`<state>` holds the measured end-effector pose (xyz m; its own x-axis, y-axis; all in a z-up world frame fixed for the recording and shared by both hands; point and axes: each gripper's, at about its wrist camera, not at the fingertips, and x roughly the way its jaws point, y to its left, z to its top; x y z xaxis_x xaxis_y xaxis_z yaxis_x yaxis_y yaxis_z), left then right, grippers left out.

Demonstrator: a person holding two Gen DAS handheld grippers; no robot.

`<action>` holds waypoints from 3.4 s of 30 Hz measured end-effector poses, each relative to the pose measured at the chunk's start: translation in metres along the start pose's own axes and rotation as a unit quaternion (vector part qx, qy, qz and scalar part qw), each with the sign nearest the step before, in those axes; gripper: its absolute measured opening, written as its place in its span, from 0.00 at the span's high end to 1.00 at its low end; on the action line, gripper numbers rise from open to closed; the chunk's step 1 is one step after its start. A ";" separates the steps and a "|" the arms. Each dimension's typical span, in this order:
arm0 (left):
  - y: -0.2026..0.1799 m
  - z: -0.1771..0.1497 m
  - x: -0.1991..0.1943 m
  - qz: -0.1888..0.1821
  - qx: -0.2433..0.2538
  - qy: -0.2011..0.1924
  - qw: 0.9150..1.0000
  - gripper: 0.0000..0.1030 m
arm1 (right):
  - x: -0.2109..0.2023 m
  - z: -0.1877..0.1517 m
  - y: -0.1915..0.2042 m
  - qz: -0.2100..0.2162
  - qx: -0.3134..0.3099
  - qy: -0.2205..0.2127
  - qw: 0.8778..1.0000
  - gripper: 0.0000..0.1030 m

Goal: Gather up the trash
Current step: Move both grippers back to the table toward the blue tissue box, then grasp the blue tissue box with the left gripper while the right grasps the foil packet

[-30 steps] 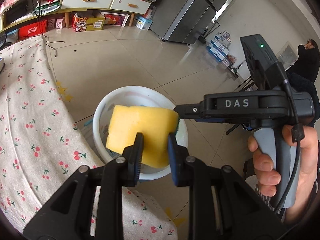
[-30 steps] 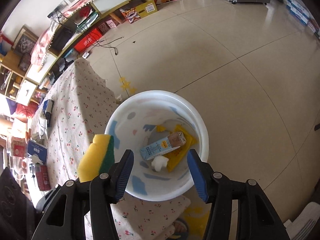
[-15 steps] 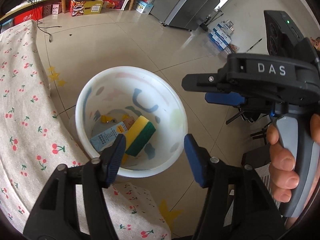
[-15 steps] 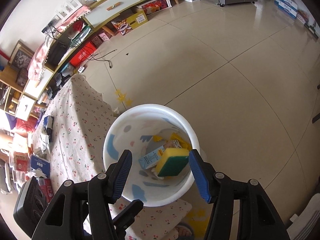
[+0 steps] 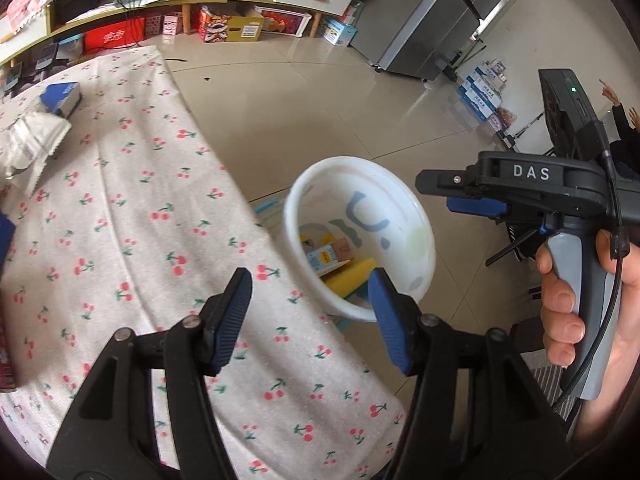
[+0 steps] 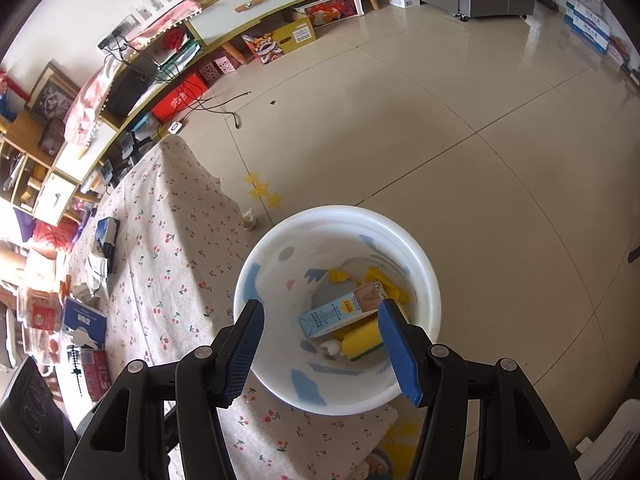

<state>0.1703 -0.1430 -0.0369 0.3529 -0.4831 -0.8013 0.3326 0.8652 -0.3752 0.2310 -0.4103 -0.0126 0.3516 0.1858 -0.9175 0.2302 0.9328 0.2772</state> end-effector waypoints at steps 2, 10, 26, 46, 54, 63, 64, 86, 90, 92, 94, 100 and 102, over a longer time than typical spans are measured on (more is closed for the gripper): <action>0.016 0.000 -0.007 0.027 -0.018 0.004 0.999 0.40 | 0.002 -0.001 0.013 0.001 -0.012 0.002 1.000 0.41; 0.081 0.000 -0.049 0.099 -0.098 -0.003 0.990 0.40 | 0.011 -0.011 0.078 0.012 -0.076 0.010 0.997 0.39; 0.217 0.014 -0.123 0.192 -0.145 -0.033 0.970 0.40 | 0.036 -0.021 0.167 0.084 -0.145 0.050 0.985 0.37; 0.244 0.030 -0.093 0.138 -0.131 -0.012 0.982 0.55 | 0.095 -0.005 0.242 0.159 -0.159 0.067 0.972 0.37; 0.223 0.031 -0.099 0.104 -0.122 -0.021 0.987 0.76 | 0.126 0.004 0.267 0.197 -0.134 0.071 0.969 0.37; 0.212 0.034 -0.109 0.091 -0.118 -0.048 0.988 0.98 | 0.152 0.018 0.272 0.240 -0.066 0.072 0.966 0.37; 0.210 0.034 -0.109 0.089 -0.116 -0.048 0.988 0.98 | 0.154 0.018 0.272 0.242 -0.060 0.072 0.966 0.37; 0.182 0.023 -0.067 0.077 -0.084 0.020 0.993 0.50 | 0.113 0.018 0.282 0.261 -0.109 0.041 0.958 0.93; 0.160 0.020 -0.062 0.084 -0.044 0.033 0.995 0.50 | 0.096 0.019 0.281 0.252 -0.126 0.022 0.959 0.94; 0.151 0.018 -0.058 0.086 -0.031 0.037 0.995 0.50 | 0.089 0.020 0.277 0.251 -0.129 0.013 0.959 0.94; 0.147 0.016 -0.053 0.097 -0.024 0.048 0.994 0.50 | 0.084 0.022 0.271 0.251 -0.128 0.008 0.959 0.94; 0.136 0.007 -0.034 0.123 0.000 0.072 0.990 0.50 | 0.084 0.022 0.259 0.254 -0.117 0.014 0.960 0.93; 0.133 0.005 -0.028 0.129 0.003 0.077 0.989 0.43 | 0.095 0.024 0.252 0.256 -0.096 0.030 0.962 0.92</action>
<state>0.2093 -0.0148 -0.0621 0.2898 -0.2197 -0.9315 0.2545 0.9559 -0.1463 0.3439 -0.1649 -0.0232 0.3195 0.6474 -0.6919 -0.1325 0.7535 0.6439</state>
